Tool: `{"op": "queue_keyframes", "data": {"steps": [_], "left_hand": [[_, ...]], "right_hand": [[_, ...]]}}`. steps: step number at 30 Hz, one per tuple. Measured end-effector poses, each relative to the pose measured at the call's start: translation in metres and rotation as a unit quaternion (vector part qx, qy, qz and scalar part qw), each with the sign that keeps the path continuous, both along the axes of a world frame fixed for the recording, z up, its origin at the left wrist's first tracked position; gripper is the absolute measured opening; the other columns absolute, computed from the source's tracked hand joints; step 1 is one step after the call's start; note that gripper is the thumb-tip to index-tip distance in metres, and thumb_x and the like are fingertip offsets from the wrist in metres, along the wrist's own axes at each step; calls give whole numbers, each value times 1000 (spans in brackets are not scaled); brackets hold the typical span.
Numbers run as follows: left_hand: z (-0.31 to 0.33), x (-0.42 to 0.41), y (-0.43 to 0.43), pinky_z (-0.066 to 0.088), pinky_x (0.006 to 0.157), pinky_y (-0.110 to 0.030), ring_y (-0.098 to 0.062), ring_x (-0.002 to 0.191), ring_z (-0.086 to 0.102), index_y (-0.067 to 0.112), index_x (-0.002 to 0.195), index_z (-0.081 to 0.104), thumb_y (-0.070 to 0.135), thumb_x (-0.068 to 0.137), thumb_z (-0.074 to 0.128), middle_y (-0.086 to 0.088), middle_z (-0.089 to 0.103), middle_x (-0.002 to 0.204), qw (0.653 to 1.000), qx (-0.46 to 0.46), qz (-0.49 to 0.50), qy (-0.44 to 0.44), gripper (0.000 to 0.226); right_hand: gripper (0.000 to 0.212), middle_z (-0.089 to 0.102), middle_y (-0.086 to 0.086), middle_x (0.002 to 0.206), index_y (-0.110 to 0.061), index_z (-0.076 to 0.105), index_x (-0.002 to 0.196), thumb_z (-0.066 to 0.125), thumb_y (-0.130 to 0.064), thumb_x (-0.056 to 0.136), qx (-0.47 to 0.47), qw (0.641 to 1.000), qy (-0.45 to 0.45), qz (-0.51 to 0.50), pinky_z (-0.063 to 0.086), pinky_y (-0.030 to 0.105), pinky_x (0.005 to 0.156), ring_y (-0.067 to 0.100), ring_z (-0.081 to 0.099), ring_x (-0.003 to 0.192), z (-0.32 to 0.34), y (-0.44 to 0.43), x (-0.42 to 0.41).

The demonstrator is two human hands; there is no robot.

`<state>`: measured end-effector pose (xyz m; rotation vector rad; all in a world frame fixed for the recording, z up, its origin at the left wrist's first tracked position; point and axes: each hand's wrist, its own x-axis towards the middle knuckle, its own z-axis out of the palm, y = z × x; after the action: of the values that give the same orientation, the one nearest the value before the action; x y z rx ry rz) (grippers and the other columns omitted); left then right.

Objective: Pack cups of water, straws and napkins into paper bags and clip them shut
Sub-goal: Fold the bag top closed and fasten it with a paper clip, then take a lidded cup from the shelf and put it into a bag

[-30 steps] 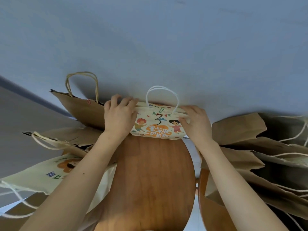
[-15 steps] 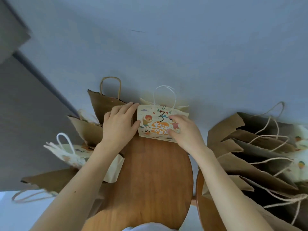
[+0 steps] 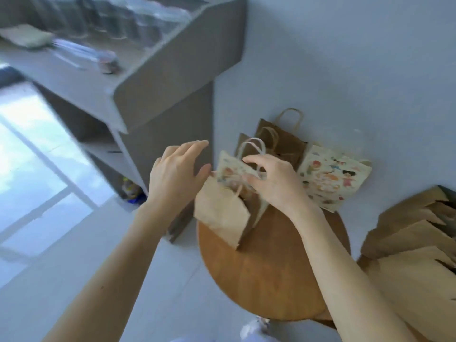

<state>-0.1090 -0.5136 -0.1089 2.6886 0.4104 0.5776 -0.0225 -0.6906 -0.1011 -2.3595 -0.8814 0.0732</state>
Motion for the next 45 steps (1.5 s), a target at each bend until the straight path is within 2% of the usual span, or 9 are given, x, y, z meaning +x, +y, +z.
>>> {"op": "queue_keyframes", "data": {"steps": [5, 8, 11, 17, 19, 23, 31, 39, 45], "left_hand": [[10, -117, 86, 41, 90, -39, -23, 122, 43, 27, 135, 44, 32, 91, 54, 8, 51, 135, 994, -8, 107, 33, 45], [17, -166, 125, 41, 91, -39, -23, 124, 42, 28, 136, 43, 33, 93, 52, 8, 50, 136, 987, -5, 152, 48, 44], [19, -197, 160, 40, 95, -42, -24, 125, 41, 27, 136, 42, 33, 93, 51, 6, 49, 138, 979, -12, 193, 57, 44], [15, -210, 241, 41, 94, -41, -23, 125, 41, 28, 137, 42, 34, 93, 50, 7, 48, 139, 970, 4, 230, 81, 45], [16, -200, 280, 41, 93, -41, -22, 125, 41, 28, 137, 42, 35, 93, 50, 8, 48, 139, 970, 16, 231, 80, 45], [24, -171, 355, 41, 95, -39, -21, 128, 39, 28, 138, 40, 37, 93, 48, 8, 46, 140, 966, 44, 236, 93, 46], [69, -88, 498, 39, 97, -39, -22, 128, 39, 29, 138, 40, 39, 94, 47, 7, 46, 140, 970, 84, 207, 90, 46], [56, 8, 600, 39, 87, -38, -24, 123, 41, 28, 136, 43, 36, 93, 51, 6, 50, 136, 988, 72, 112, 73, 45], [55, 100, 682, 38, 90, -37, -24, 122, 42, 27, 133, 46, 32, 91, 54, 8, 49, 136, 997, 68, 8, 27, 44]], "right_hand": [[33, 60, -3, 122, -20, 61, 119, 64, -23, 86, 12, 998, -18, 65, 32, 14, 86, 17, 56, 106, 7, 103, -79], [33, 59, -7, 124, -23, 59, 121, 61, -26, 88, 0, 993, -22, 117, 36, 18, 90, 13, 53, 111, 9, 156, -114], [34, 58, -7, 124, -24, 59, 122, 61, -27, 88, -12, 987, -33, 154, 32, 14, 86, 12, 51, 113, 9, 204, -132], [37, 56, -3, 127, -21, 56, 125, 60, -25, 89, 0, 979, -38, 201, 39, 24, 95, 15, 51, 116, 8, 311, -139], [37, 57, -3, 126, -20, 57, 125, 61, -26, 89, 9, 977, -36, 209, 42, 28, 96, 17, 52, 115, 4, 354, -131], [36, 58, -2, 125, -18, 58, 123, 62, -25, 88, 28, 975, -54, 215, 37, 21, 92, 16, 53, 113, 6, 429, -98], [35, 58, 1, 124, -17, 59, 122, 61, -25, 88, 42, 982, -68, 171, 39, 29, 95, 21, 53, 113, 44, 559, -18], [33, 57, 1, 125, -17, 62, 118, 63, -26, 87, 2, 992, -65, 107, 35, 24, 92, 19, 51, 114, 47, 641, 54], [34, 54, 2, 124, -19, 61, 120, 64, -23, 86, 20, 996, -83, 3, 35, 22, 87, 18, 52, 111, 53, 694, 113]]}}
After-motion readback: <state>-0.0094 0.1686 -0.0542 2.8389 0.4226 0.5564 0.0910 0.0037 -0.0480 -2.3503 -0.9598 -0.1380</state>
